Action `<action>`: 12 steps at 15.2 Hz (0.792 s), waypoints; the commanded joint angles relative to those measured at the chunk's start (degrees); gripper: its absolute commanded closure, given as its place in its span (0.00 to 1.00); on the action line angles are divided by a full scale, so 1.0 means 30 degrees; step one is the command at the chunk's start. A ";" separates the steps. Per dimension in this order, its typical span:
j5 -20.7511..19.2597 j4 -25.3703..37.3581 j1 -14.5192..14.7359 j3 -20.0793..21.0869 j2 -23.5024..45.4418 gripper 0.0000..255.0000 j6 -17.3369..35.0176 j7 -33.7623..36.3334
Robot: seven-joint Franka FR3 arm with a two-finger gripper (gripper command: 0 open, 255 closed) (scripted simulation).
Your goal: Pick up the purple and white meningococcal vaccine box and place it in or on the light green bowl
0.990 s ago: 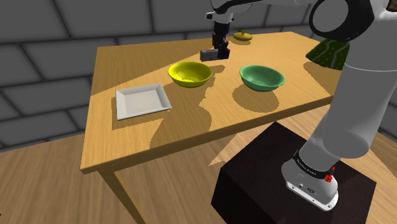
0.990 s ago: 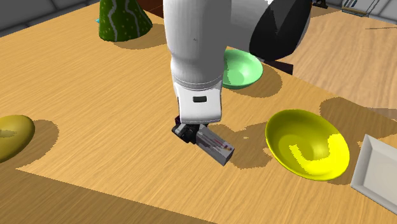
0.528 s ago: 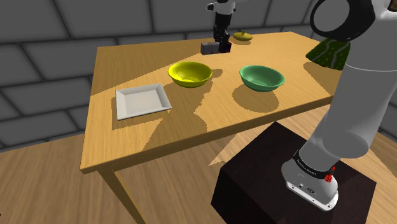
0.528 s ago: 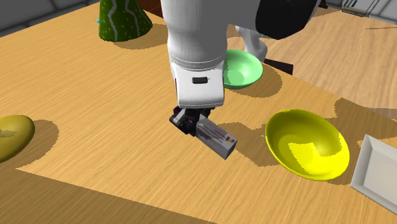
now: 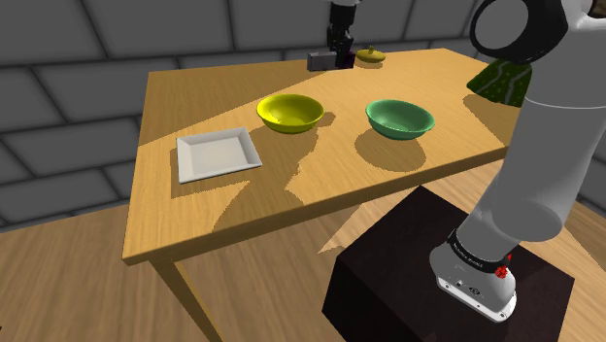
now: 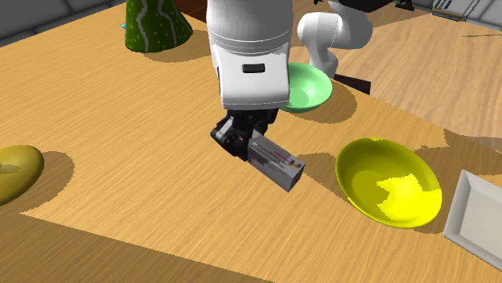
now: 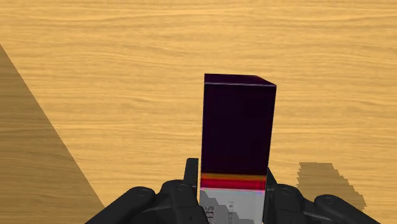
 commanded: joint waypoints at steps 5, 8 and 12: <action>-0.0184 0.0490 0.0058 -0.0047 -0.0610 1.00 -0.1072 0.0068; -0.1093 -0.3107 0.0573 -0.0036 -0.3446 1.00 -0.0164 0.0428; -0.2194 -0.7019 0.0847 0.0195 -0.6903 1.00 0.0471 0.1010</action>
